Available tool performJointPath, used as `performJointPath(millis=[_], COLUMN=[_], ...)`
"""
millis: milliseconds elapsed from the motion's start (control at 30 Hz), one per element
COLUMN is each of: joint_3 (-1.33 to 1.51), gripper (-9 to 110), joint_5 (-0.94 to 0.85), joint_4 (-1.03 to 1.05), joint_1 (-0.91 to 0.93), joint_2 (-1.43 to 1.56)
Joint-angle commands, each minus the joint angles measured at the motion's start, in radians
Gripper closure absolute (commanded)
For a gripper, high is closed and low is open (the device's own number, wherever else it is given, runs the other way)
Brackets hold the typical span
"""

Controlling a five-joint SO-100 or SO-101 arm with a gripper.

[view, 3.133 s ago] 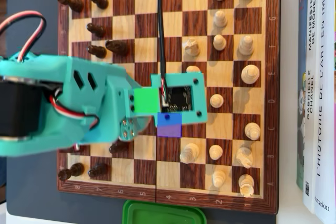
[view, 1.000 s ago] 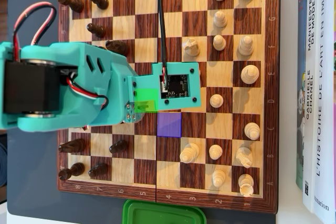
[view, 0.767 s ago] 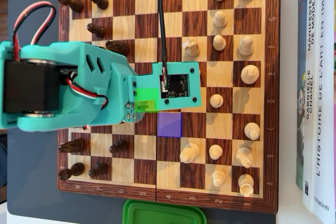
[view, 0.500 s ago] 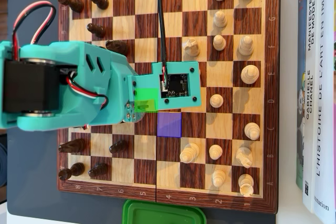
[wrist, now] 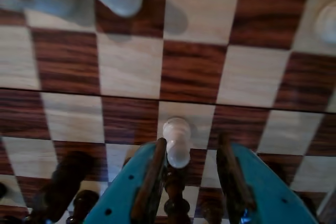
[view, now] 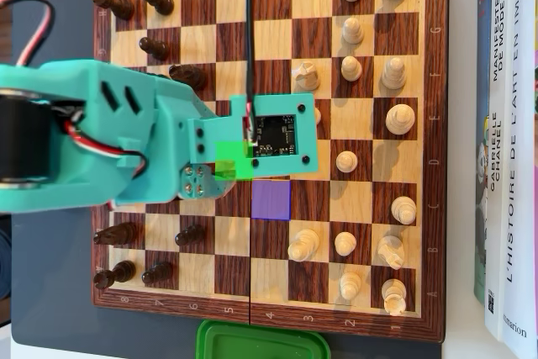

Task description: Play chess

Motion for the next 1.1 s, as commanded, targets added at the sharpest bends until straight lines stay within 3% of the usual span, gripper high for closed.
performJointPath(millis=[0, 267, 533, 1067], joint_3=[-0.032, -0.015, 0.155, 0.518], gripper=[87, 87, 87, 87], joint_5=[0.008, 0.008, 0.008, 0.052], joint_4=[0.003, -0.012, -0.196, -0.876], joint_1=[0.003, 0.006, 0.006, -0.058], joint_2=[0.080, 0.221, 0.434, 0.874])
